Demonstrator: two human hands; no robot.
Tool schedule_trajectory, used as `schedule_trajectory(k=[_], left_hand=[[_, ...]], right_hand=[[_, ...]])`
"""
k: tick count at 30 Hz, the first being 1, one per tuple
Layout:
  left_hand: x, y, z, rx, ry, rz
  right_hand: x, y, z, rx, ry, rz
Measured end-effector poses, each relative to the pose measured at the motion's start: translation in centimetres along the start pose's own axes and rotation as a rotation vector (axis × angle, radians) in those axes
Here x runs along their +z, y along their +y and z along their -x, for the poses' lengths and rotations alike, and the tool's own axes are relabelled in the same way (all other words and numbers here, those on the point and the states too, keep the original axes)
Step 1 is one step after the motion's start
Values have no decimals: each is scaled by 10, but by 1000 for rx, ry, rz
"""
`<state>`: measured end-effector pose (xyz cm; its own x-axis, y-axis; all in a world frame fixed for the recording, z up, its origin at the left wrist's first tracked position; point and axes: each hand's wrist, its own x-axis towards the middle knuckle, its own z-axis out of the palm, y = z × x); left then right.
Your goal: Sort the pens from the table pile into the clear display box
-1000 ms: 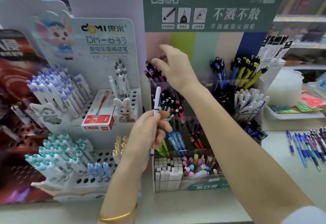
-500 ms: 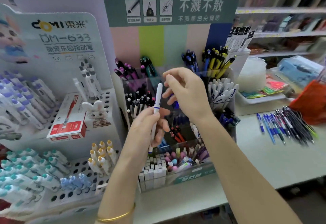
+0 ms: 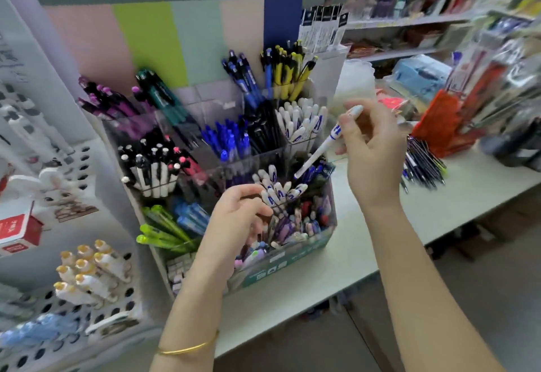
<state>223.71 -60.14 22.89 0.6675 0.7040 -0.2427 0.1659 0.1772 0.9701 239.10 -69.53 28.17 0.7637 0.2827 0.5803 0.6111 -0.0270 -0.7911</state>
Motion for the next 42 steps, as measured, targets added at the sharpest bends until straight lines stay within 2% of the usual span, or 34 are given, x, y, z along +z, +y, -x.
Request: schedule_trajectory(k=[6, 11, 14, 17, 19, 25, 28, 31, 35, 42], left_hand=[[3, 1, -1, 34, 117, 26], [6, 2, 3, 25, 102, 44], [10, 1, 4, 23, 90, 57], [14, 1, 5, 23, 72, 70], [18, 1, 5, 26, 54, 68], [59, 9, 6, 48, -48, 79], [105, 11, 2, 46, -124, 61], [166, 3, -12, 9, -170, 39], [255, -26, -41, -51, -114, -30], [358, -61, -107, -68, 54, -278]], right_hand=[[29, 18, 20, -208, -130, 180], [42, 30, 25, -250, -254, 332], [47, 45, 37, -304, -249, 532], [44, 61, 42, -436, -277, 634], [37, 65, 41, -448, -289, 620], [-10, 69, 22, -148, -230, 273], [-50, 90, 11, 20, -251, 124], [-98, 124, -3, 263, -310, 16], [-166, 183, -26, 541, -394, -11], [-236, 280, -74, 801, -394, -6]])
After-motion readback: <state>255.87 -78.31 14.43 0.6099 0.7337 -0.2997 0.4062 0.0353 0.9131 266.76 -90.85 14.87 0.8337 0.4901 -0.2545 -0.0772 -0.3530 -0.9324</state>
